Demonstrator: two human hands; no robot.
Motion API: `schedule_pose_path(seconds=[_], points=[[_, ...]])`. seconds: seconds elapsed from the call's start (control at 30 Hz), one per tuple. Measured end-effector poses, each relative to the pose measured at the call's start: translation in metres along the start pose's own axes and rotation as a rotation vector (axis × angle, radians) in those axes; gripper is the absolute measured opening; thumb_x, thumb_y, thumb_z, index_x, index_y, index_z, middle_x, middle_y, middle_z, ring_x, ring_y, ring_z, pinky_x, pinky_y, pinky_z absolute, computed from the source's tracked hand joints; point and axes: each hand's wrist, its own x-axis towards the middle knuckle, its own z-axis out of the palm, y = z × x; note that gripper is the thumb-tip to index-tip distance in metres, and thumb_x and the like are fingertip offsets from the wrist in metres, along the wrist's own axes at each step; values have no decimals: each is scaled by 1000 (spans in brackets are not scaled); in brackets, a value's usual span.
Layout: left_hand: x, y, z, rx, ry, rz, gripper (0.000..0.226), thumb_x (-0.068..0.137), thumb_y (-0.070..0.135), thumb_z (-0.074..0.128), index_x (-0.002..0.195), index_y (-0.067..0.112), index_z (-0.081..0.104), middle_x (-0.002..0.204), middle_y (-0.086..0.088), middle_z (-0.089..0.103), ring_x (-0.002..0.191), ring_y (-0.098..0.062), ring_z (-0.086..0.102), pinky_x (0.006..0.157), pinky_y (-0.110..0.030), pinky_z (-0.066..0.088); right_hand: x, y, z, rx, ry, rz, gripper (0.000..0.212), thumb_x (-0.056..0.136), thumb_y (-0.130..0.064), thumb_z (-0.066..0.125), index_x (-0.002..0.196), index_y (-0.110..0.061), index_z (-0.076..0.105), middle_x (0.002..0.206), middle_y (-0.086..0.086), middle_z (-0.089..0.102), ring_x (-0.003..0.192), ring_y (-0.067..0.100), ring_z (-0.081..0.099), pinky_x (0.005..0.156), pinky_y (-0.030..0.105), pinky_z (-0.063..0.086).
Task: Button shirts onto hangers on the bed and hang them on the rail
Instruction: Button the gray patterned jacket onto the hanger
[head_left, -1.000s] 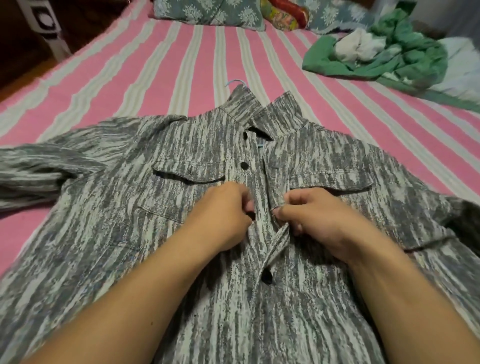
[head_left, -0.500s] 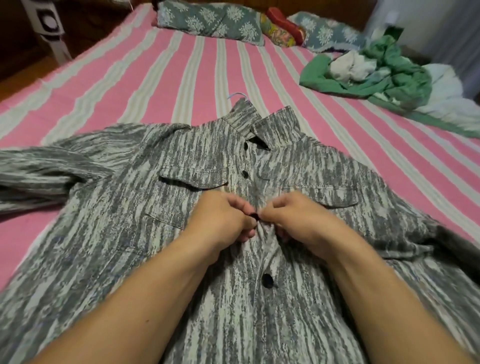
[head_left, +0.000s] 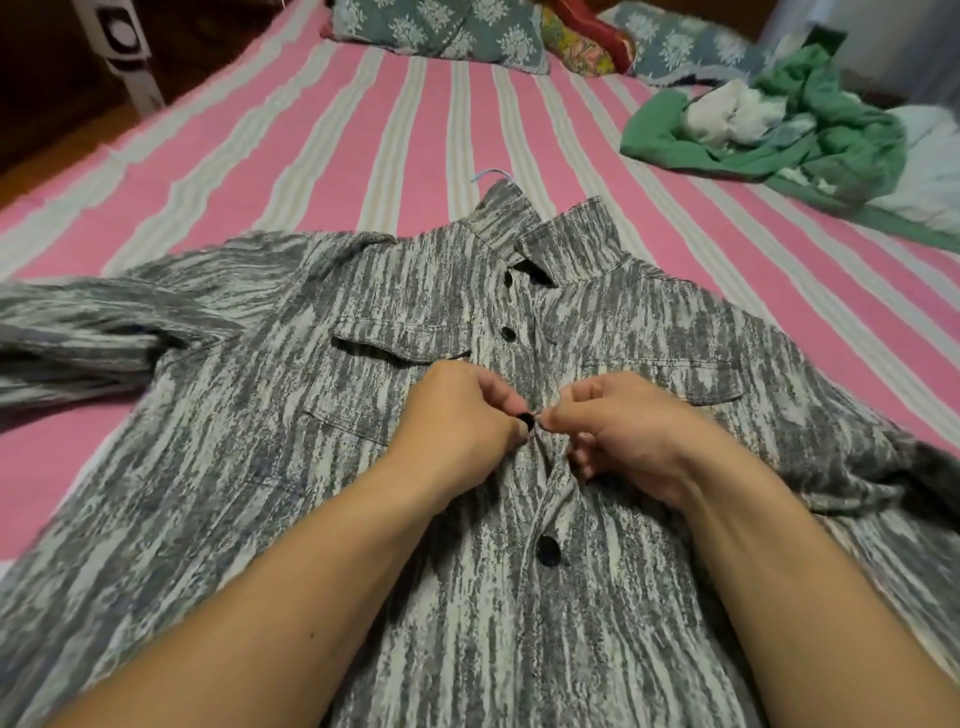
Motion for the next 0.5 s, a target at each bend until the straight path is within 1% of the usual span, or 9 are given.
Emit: schedule_pose_path(seconds=[0.1,0.17,0.23,0.27,0.33,0.37,0.43,0.47,0.5], points=[[1,-3,-1,-6,-10,1,17,82,0,80,76,15,74,74,-3,76,76,-21,75,78,-46,63,-1,-2,-1,58,-33,-1,16,94,-7,65,79,-8,61,57,-3,59,51,10,52,52,25,46],[2,-4,0,8,-6,16,18,80,0,81,74,16,74,72,-2,75,75,-21,75,77,-45,63,-2,-3,-1,123,-97,-15,11,97,-8,61,89,-2,65,68,4,65,58,12,56,56,25,49],[2,-5,1,38,16,32,18,79,2,82,73,17,73,71,0,74,75,-21,74,79,-44,63,-1,-3,-1,138,-118,-31,12,98,-2,55,100,3,65,78,11,68,64,15,60,60,26,53],[3,-5,2,56,27,34,18,80,4,81,73,17,73,72,1,73,76,-19,73,80,-43,62,-1,-2,-1,135,-113,-28,15,97,3,51,104,6,64,80,12,68,66,16,61,61,26,54],[3,-6,2,74,37,35,18,82,3,79,75,18,72,74,1,72,74,-17,72,79,-40,62,-2,-2,-1,123,-105,-23,18,96,9,48,108,7,61,82,15,69,66,17,63,61,26,56],[3,-7,2,51,33,26,18,83,1,76,77,17,72,73,0,72,69,-16,71,74,-36,62,-3,-2,0,114,-100,-27,18,96,10,48,108,8,60,82,16,70,65,18,64,61,26,57],[3,-6,1,-41,1,-20,16,87,-6,69,83,9,72,71,-4,70,52,-8,65,56,-24,58,-4,-2,2,107,-95,-33,18,97,10,49,111,7,60,83,17,71,66,19,65,61,26,57],[3,-5,0,-87,-15,-54,14,89,-7,66,88,5,71,71,-5,69,47,-7,62,50,-20,53,-4,-2,2,103,-92,-35,18,96,10,50,111,6,60,83,17,71,67,20,66,61,26,58],[3,-5,-1,-137,-27,-87,13,91,-7,63,91,3,71,73,-7,68,47,-8,60,49,-19,53,-5,-3,2,94,-89,-38,18,96,9,51,112,5,61,83,17,71,68,20,66,62,27,58]])
